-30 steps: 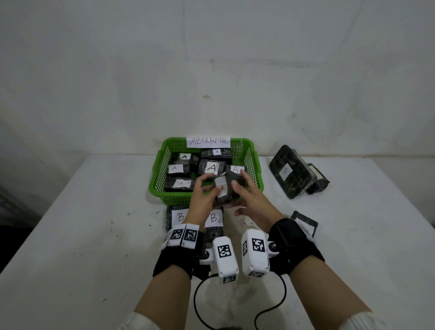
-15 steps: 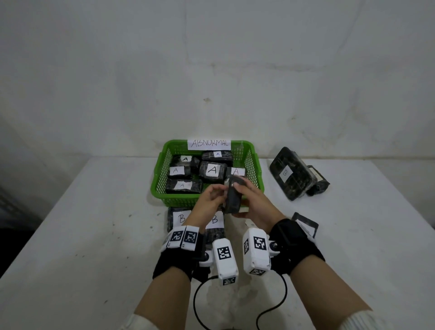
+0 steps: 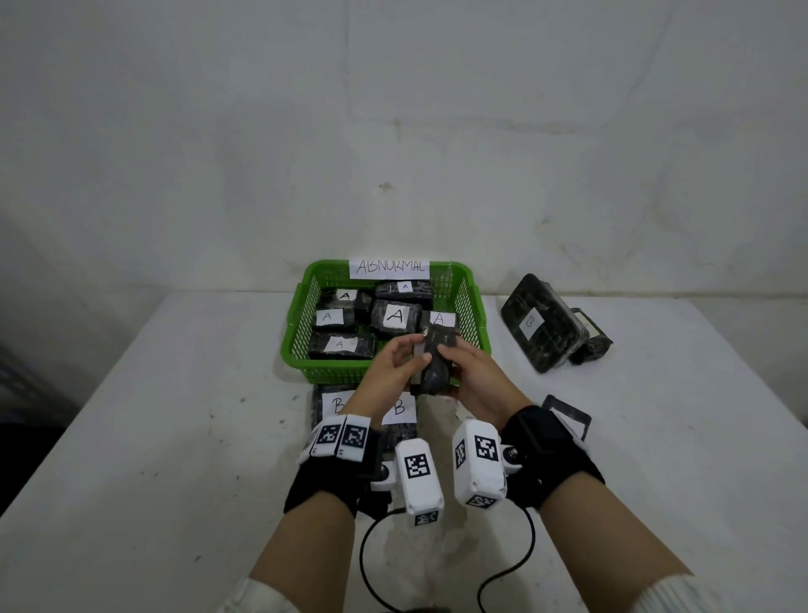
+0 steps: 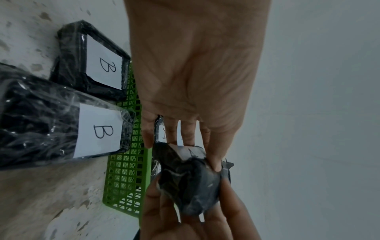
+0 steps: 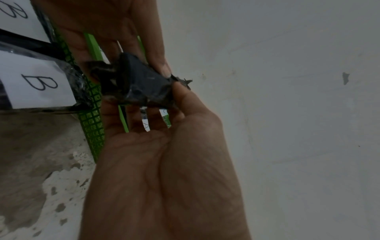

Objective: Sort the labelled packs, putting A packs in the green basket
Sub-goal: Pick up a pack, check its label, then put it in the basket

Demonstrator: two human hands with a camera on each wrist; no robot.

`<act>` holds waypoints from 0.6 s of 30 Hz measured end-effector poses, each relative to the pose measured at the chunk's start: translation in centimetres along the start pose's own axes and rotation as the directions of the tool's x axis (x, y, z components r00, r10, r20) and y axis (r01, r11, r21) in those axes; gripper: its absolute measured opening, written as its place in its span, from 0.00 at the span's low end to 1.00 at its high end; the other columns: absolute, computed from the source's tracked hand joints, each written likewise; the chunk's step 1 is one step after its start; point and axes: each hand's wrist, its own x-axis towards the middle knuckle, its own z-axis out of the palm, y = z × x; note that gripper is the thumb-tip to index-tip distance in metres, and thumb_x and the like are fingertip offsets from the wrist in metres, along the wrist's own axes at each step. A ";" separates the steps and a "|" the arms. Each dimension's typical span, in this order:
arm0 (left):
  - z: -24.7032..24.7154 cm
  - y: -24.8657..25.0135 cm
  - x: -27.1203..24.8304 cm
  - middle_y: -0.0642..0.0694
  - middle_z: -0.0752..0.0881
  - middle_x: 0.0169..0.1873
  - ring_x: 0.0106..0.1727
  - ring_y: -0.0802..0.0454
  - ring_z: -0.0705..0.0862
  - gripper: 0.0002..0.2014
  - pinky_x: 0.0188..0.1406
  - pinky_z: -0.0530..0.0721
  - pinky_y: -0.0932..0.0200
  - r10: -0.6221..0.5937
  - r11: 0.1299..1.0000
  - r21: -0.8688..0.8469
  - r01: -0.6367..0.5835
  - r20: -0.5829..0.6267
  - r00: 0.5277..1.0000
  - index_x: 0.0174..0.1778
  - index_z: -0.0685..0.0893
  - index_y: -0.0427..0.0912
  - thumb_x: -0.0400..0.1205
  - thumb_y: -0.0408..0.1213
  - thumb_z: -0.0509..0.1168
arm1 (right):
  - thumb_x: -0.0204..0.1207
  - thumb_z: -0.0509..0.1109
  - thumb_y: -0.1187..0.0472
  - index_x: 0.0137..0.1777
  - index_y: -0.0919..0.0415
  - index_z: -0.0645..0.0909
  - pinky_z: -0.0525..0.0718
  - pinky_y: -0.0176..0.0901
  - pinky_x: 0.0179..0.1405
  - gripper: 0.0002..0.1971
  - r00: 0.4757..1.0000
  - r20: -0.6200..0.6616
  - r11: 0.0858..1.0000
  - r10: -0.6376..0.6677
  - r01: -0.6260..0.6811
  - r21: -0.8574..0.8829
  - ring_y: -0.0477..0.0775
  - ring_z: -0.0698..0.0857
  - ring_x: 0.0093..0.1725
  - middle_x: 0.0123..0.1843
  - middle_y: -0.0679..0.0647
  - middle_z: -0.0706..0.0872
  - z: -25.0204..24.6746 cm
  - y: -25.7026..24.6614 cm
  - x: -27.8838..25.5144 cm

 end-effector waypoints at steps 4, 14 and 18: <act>-0.1 0.1 -0.2 0.53 0.84 0.51 0.51 0.55 0.83 0.12 0.44 0.84 0.63 -0.002 1.000 -0.007 0.002 0.016 1.000 0.60 0.77 0.46 0.82 0.30 0.63 | 0.83 0.61 0.69 0.61 0.56 0.82 0.85 0.51 0.51 0.13 0.998 0.028 0.999 -0.054 0.054 0.000 0.58 0.86 0.51 0.56 0.58 0.87 -0.1 0.4 -0.1; -0.5 0.5 -0.3 0.49 0.82 0.61 0.61 0.53 0.80 0.17 0.59 0.81 0.57 -0.009 1.000 -0.014 0.010 0.049 0.999 0.68 0.75 0.48 0.83 0.32 0.62 | 0.78 0.62 0.76 0.68 0.56 0.78 0.83 0.42 0.45 0.22 0.988 0.129 0.996 -0.085 0.088 -0.016 0.53 0.86 0.50 0.55 0.56 0.87 0.2 -0.2 -0.1; -0.5 0.7 -0.3 0.45 0.80 0.65 0.63 0.52 0.78 0.20 0.64 0.77 0.54 -0.011 1.000 -0.008 0.012 0.060 0.998 0.72 0.73 0.44 0.83 0.30 0.61 | 0.78 0.60 0.77 0.73 0.57 0.74 0.82 0.41 0.46 0.26 0.985 0.146 0.995 -0.094 0.096 -0.004 0.52 0.85 0.51 0.56 0.56 0.87 0.3 -0.2 0.0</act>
